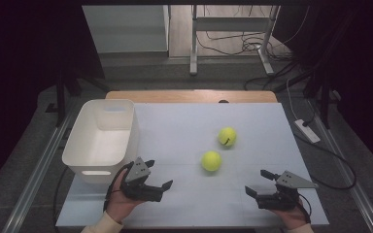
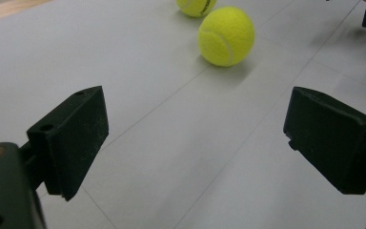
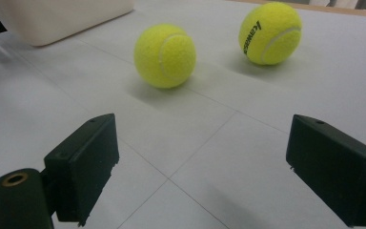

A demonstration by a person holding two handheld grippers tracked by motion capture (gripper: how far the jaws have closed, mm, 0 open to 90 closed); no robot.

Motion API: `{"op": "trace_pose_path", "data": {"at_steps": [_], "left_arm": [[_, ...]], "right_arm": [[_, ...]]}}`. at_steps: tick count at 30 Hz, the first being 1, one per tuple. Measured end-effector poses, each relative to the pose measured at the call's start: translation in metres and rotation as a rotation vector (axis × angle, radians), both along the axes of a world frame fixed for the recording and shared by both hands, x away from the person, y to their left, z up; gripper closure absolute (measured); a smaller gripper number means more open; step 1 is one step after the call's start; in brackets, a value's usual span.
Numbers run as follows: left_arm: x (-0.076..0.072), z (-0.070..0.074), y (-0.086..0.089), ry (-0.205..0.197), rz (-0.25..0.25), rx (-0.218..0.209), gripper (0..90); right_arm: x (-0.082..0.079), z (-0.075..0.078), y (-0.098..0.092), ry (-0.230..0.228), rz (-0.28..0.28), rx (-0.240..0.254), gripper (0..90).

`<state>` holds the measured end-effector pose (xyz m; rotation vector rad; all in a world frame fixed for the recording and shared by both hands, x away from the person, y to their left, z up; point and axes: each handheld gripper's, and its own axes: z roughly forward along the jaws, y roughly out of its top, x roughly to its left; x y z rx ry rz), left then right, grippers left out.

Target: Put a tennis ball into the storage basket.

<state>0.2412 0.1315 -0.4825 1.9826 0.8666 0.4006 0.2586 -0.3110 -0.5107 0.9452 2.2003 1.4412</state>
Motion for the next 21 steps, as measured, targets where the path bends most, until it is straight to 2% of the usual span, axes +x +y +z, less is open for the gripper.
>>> {"op": "trace_pose_path", "data": {"at_steps": [11,21], "left_arm": [[0.015,0.007,-0.013,0.008,-0.016,-0.015,9.2],[0.026,0.011,-0.026,0.014,-0.041,-0.002,9.2]], "right_arm": [[0.001,0.000,0.000,0.000,0.000,-0.008,10.8],[0.001,-0.001,0.000,-0.002,-0.009,-0.011,11.2]]}}
